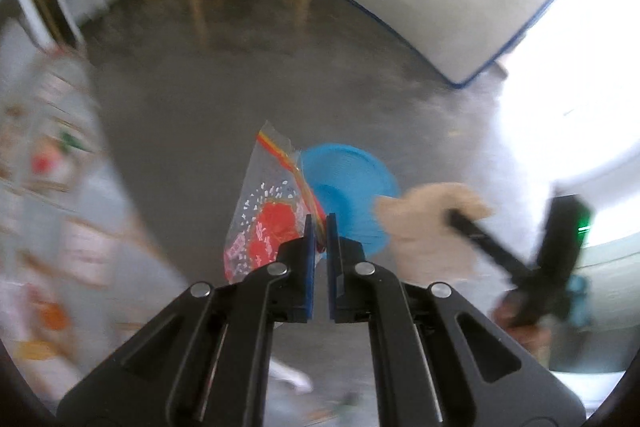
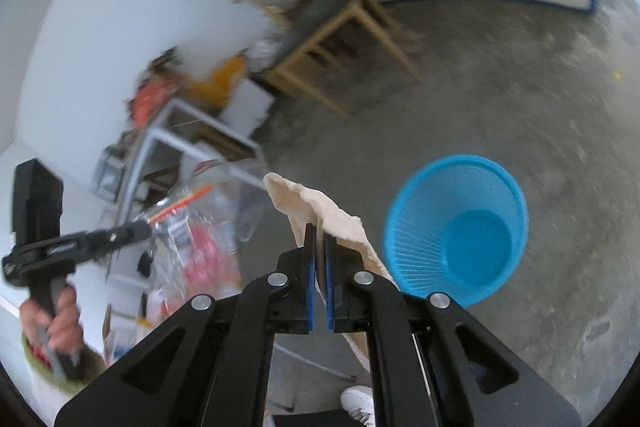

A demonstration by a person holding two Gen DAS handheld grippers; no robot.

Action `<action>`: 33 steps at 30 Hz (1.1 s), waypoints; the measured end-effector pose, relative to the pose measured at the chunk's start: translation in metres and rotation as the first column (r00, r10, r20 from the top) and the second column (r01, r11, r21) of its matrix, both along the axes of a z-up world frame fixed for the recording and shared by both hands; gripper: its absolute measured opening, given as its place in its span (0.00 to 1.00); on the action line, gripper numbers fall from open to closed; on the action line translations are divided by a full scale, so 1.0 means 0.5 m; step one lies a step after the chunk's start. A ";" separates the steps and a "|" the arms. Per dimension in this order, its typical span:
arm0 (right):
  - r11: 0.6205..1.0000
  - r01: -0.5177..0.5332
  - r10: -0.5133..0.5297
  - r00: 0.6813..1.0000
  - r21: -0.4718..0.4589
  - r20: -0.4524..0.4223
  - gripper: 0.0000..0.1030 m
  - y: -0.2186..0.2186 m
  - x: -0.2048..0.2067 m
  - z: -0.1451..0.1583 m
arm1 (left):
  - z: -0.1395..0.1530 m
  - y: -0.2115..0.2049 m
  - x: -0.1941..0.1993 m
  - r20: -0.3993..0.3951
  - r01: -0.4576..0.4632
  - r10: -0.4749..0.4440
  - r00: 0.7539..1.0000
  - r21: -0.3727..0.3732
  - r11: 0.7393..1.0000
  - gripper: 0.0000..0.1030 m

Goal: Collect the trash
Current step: 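Drop the paper bag into the wastebasket with the right tool while the left tool drops the clear red-print bag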

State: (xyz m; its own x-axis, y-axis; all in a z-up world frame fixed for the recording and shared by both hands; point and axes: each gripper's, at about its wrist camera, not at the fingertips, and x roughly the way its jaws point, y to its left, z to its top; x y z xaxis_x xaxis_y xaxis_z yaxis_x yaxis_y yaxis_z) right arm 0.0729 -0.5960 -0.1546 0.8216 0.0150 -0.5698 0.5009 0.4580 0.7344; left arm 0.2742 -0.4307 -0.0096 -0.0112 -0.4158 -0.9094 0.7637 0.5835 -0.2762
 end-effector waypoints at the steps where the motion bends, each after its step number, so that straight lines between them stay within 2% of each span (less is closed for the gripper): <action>1: 1.000 0.019 -0.018 1.000 0.019 -0.014 0.04 -0.014 0.003 -0.017 | -0.024 -0.021 -0.002 -0.038 -0.005 0.005 0.999 -0.003 1.000 0.03; 2: 0.999 0.032 -0.031 0.999 0.030 -0.024 0.04 -0.022 0.004 -0.029 | -0.061 -0.051 -0.004 -0.081 -0.011 0.011 0.997 -0.003 1.000 0.03; 6: 0.990 0.089 -0.082 0.994 0.109 -0.071 0.04 -0.069 0.021 -0.092 | -0.164 -0.114 0.002 -0.162 -0.058 0.058 0.985 0.006 0.998 0.03; 8: 0.985 0.095 -0.083 0.993 0.144 -0.088 0.04 -0.087 0.037 -0.120 | -0.211 -0.135 0.003 -0.181 -0.080 0.081 0.980 0.011 0.997 0.03; 11: 0.981 0.097 -0.080 0.991 0.170 -0.102 0.04 -0.107 0.058 -0.148 | -0.263 -0.161 0.001 -0.167 -0.081 0.082 0.982 0.013 0.997 0.04; 14: 0.976 0.093 -0.072 0.991 0.198 -0.110 0.06 -0.133 0.095 -0.177 | -0.298 -0.176 0.010 -0.188 -0.108 0.106 0.977 -0.003 0.994 0.04; 15: 0.974 0.089 -0.066 0.991 0.207 -0.119 0.11 -0.143 0.105 -0.190 | -0.302 -0.183 0.011 -0.155 -0.112 0.111 0.982 -0.002 0.994 0.11; 16: 0.972 0.097 -0.070 0.989 0.213 -0.133 0.17 -0.152 0.112 -0.200 | -0.304 -0.190 0.007 -0.127 -0.111 0.111 0.986 0.005 0.994 0.28; 17: 0.971 0.110 -0.079 0.986 0.214 -0.145 0.34 -0.159 0.114 -0.210 | -0.306 -0.198 0.008 -0.088 -0.111 0.112 0.990 0.020 0.994 0.38; 18: 0.969 0.131 -0.098 0.982 0.209 -0.160 0.46 -0.167 0.112 -0.221 | -0.303 -0.200 0.006 -0.071 -0.112 0.114 0.991 0.025 0.993 0.47; 23: 0.960 0.187 -0.153 0.974 0.208 -0.169 0.48 -0.176 0.067 -0.244 | -0.287 -0.191 0.001 -0.048 -0.105 0.106 0.993 0.021 0.994 0.54; 28: 0.975 0.166 -0.143 0.978 0.150 -0.154 0.48 -0.153 0.017 -0.231 | -0.260 -0.171 -0.015 -0.025 -0.086 0.086 0.996 -0.007 0.996 0.60; 33: 0.991 0.121 -0.109 0.979 0.059 -0.173 0.48 -0.109 -0.034 -0.195 | -0.178 -0.119 -0.052 0.020 -0.059 0.061 0.998 -0.074 0.996 0.68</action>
